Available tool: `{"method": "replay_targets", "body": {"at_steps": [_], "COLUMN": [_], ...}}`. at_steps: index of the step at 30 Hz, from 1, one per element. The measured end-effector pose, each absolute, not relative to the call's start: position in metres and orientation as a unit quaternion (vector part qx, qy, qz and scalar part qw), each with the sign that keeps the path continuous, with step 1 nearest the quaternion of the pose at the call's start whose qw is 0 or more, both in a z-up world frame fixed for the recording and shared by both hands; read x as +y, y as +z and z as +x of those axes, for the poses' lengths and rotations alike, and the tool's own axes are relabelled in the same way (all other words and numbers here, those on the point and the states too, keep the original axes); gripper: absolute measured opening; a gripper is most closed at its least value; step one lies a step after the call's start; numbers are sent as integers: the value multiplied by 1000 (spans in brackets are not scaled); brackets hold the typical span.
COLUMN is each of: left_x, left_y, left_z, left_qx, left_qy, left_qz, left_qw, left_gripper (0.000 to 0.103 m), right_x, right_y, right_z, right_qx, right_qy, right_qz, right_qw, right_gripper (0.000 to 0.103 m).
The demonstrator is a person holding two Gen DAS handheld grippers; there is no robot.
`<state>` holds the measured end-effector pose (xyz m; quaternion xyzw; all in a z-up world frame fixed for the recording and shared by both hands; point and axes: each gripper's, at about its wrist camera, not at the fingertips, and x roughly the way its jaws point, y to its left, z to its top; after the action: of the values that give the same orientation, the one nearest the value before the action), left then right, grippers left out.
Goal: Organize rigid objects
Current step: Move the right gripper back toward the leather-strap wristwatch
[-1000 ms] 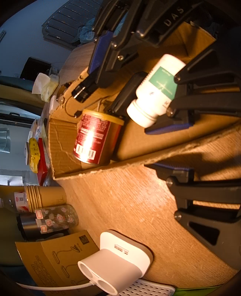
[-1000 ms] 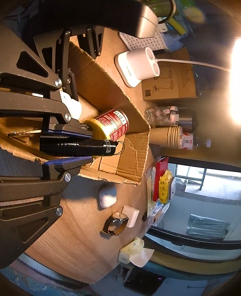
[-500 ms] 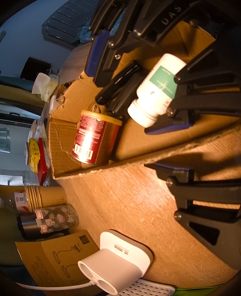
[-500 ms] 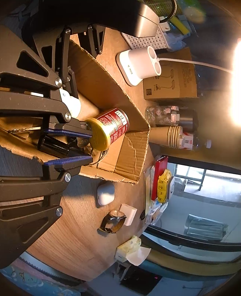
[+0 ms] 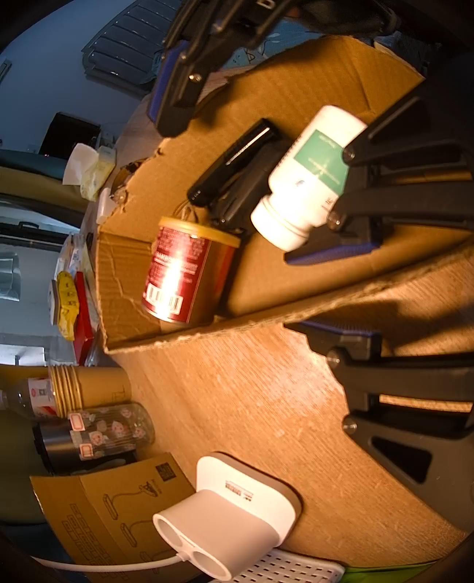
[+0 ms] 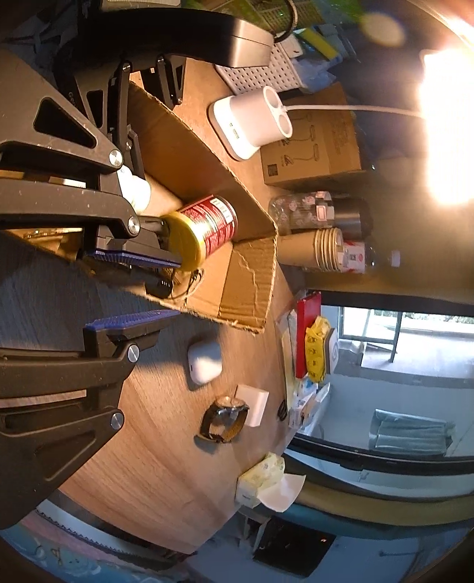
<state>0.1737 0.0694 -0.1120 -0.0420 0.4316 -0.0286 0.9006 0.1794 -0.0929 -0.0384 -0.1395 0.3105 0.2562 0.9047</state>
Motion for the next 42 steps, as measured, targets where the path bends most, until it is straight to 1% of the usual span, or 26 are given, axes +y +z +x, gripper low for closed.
{"method": "replay_targets", "body": {"at_steps": [4, 12, 15, 16, 25, 42], "left_x": [70, 69, 69, 69, 69, 69], "left_y": [-112, -112, -112, -112, -112, -112], "left_z": [174, 174, 174, 174, 174, 174], "left_qx": [432, 432, 432, 432, 432, 432], "left_qy": [-29, -29, -29, -29, -29, -29], "left_qz": [-42, -42, -42, -42, -42, -42], "left_qw": [901, 901, 901, 901, 901, 901], "left_gripper": [30, 30, 30, 30, 30, 30], "right_x": [-98, -112, -119, -121, -141, -158], "right_y": [-37, -28, -22, -21, -16, -30], "right_z": [181, 193, 199, 201, 230, 278], "right_qx": [311, 309, 303, 302, 300, 305], "right_qy": [254, 251, 244, 244, 216, 196], "right_qz": [-136, -112, -106, -104, -95, -103], "right_qw": [906, 910, 915, 916, 924, 926], "right_gripper": [31, 34, 42, 43, 43, 43]}}
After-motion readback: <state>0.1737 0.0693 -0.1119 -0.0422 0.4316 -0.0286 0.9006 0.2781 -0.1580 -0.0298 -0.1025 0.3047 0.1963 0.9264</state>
